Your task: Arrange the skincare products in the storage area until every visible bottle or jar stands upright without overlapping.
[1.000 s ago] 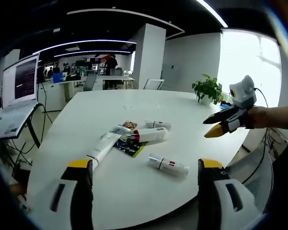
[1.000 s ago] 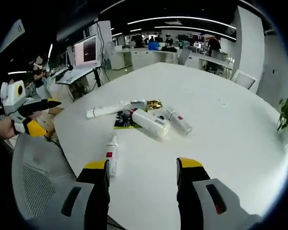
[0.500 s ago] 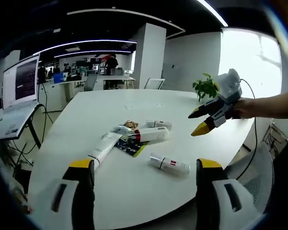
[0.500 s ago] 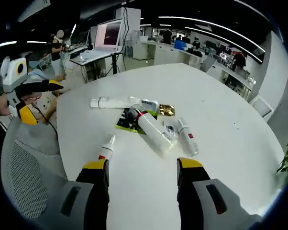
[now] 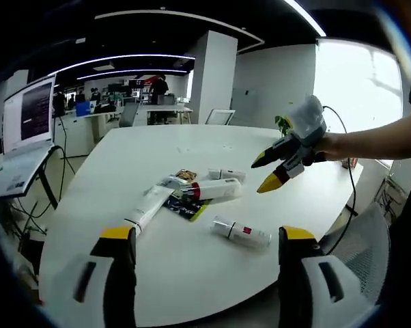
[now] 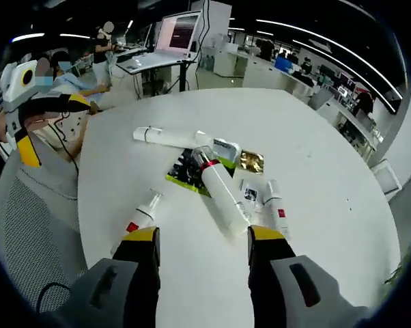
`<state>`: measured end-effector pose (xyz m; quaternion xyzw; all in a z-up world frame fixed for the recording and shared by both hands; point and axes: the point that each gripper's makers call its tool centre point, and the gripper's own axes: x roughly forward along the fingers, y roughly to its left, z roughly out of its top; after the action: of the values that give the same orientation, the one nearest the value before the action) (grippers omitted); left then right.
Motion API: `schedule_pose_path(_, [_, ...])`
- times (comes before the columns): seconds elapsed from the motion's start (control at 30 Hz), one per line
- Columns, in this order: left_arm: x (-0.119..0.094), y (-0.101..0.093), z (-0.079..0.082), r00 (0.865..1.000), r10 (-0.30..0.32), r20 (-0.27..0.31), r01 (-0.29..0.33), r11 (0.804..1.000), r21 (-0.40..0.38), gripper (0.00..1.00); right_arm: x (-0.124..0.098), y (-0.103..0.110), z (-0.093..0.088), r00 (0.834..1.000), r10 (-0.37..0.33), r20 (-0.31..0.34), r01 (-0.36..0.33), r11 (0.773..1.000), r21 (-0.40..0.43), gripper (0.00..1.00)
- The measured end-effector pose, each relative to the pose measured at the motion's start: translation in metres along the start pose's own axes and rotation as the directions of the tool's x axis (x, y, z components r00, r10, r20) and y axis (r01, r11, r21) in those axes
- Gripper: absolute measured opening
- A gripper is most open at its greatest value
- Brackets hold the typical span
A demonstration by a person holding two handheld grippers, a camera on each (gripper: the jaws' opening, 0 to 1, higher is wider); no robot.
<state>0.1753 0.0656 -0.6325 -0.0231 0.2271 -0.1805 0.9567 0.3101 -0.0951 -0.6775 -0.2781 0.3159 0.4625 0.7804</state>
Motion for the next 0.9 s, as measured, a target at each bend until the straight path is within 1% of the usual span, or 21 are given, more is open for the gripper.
schedule_pose_path(0.1, [0.000,0.000,0.000,1.000,0.000,-0.002,0.000,1.000,-0.001,0.78,0.006,-0.003,0.002,1.000,0.006,-0.009,-0.006,1.000,-0.016,0.51])
schedule_pose_path(0.23, [0.000,-0.001,-0.001,1.000,-0.004,-0.006,0.004,1.000,0.004,0.78,0.011,-0.001,0.005,0.999,0.031,-0.030,-0.032,0.998,-0.059,0.50])
schedule_pose_path(0.33, [0.000,-0.001,-0.001,1.000,-0.002,-0.007,0.002,1.000,0.004,0.78,0.017,-0.006,0.008,0.998,0.040,-0.045,-0.044,0.995,-0.087,0.50])
schedule_pose_path(0.5, [0.000,0.000,-0.001,1.000,-0.001,-0.008,0.001,1.000,-0.004,0.79,0.030,-0.015,0.016,0.997,0.050,-0.055,-0.056,0.993,-0.107,0.50])
schedule_pose_path(0.57, [0.000,0.001,-0.002,1.000,-0.001,-0.010,0.001,1.000,-0.007,0.79,0.035,-0.016,0.019,0.997,0.054,-0.059,-0.062,0.989,-0.132,0.49])
schedule_pose_path(0.63, [0.000,0.001,-0.002,1.000,-0.001,-0.010,0.001,1.000,-0.008,0.79,0.040,-0.022,0.018,0.995,0.062,-0.075,-0.072,0.986,-0.151,0.49])
schedule_pose_path(0.7, [0.000,0.001,-0.002,1.000,0.001,-0.012,-0.001,1.000,-0.011,0.79,0.042,-0.020,0.022,0.994,0.068,-0.082,-0.080,0.983,-0.165,0.48])
schedule_pose_path(0.9, [0.001,0.001,-0.003,1.000,-0.002,-0.019,0.002,1.000,-0.015,0.78,0.058,-0.021,0.020,0.989,0.092,-0.112,-0.112,0.976,-0.185,0.47])
